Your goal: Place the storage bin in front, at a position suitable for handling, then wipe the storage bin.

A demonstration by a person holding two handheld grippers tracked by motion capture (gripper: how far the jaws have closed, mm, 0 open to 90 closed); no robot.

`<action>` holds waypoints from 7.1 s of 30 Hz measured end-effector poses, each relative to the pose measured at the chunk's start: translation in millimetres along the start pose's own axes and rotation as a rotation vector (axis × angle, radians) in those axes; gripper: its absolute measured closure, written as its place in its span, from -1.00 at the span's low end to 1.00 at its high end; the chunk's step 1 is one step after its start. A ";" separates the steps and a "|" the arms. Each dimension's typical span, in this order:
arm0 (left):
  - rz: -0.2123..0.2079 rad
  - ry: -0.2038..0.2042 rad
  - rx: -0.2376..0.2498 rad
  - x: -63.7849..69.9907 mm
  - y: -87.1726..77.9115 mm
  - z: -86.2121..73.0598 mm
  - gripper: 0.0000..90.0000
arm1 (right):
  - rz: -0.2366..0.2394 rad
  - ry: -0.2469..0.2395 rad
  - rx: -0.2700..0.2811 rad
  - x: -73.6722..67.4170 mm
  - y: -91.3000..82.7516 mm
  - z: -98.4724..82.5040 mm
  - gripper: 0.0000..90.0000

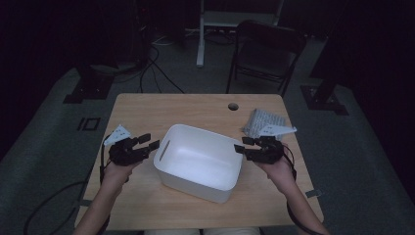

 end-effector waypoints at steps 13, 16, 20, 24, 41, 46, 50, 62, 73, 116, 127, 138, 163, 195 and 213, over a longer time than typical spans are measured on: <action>-0.076 0.055 -0.043 -26.5 53.9 23.1 -0.11 | -0.024 0.105 0.005 -25.6 -12.4 -42.1 -0.16; -0.092 0.096 -0.054 -27.5 65.7 26.9 -0.09 | -0.025 0.118 0.007 -30.0 -10.3 -46.3 -0.15; -0.129 0.126 -0.076 -26.6 77.8 31.6 -0.02 | -0.040 0.138 0.006 -33.3 -6.0 -52.1 -0.15; -0.148 0.130 -0.099 -24.8 87.9 32.8 0.17 | -0.032 0.158 0.005 -36.2 -1.7 -56.3 -0.13; -0.117 0.153 -0.138 -19.1 95.8 30.8 0.77 | -0.062 0.152 -0.027 -41.8 3.6 -52.4 0.02; -0.101 0.142 -0.136 -20.1 89.6 28.5 0.81 | -0.078 0.143 -0.048 -39.7 5.7 -47.5 0.10; -0.081 0.128 -0.135 -20.7 82.0 24.8 0.81 | -0.082 0.147 -0.057 -35.4 8.6 -43.3 0.17; -0.045 0.119 -0.155 -19.4 59.6 15.9 0.78 | -0.134 0.132 -0.105 -16.8 22.0 -24.4 0.41; -0.033 0.081 -0.151 -12.3 44.8 8.8 0.78 | -0.180 0.158 -0.119 9.6 38.0 -5.6 0.66; 0.128 0.020 -0.148 24.6 32.1 -6.3 0.67 | -0.220 0.184 -0.111 36.5 54.3 11.6 0.90; 0.176 -0.006 -0.124 26.9 39.4 -6.3 0.75 | -0.188 0.195 -0.103 33.1 48.7 5.3 0.83; 0.178 -0.018 -0.112 26.1 42.6 -6.8 0.76 | -0.132 0.180 -0.046 25.2 30.1 8.7 0.45; 0.143 -0.066 -0.092 21.4 48.0 -11.3 0.76 | -0.312 0.326 0.070 141.7 8.1 7.2 0.12; 0.137 -0.065 -0.098 21.6 46.9 -11.7 0.76 | -0.530 0.556 -0.109 242.5 98.6 -27.0 -0.42; 0.132 -0.067 -0.093 21.4 46.7 -12.3 0.76 | -0.603 0.441 -0.232 241.7 128.9 -41.4 -0.51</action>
Point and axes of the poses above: each handheld gripper's, and its own axes: y roughly forward along the jaws, z roughly out of its top, x roughly to its right, the point moved 3 cm from there along y, roughly forward along the jaws, and after that the axes turned 6 degrees about -x, right-handed, at the moved point
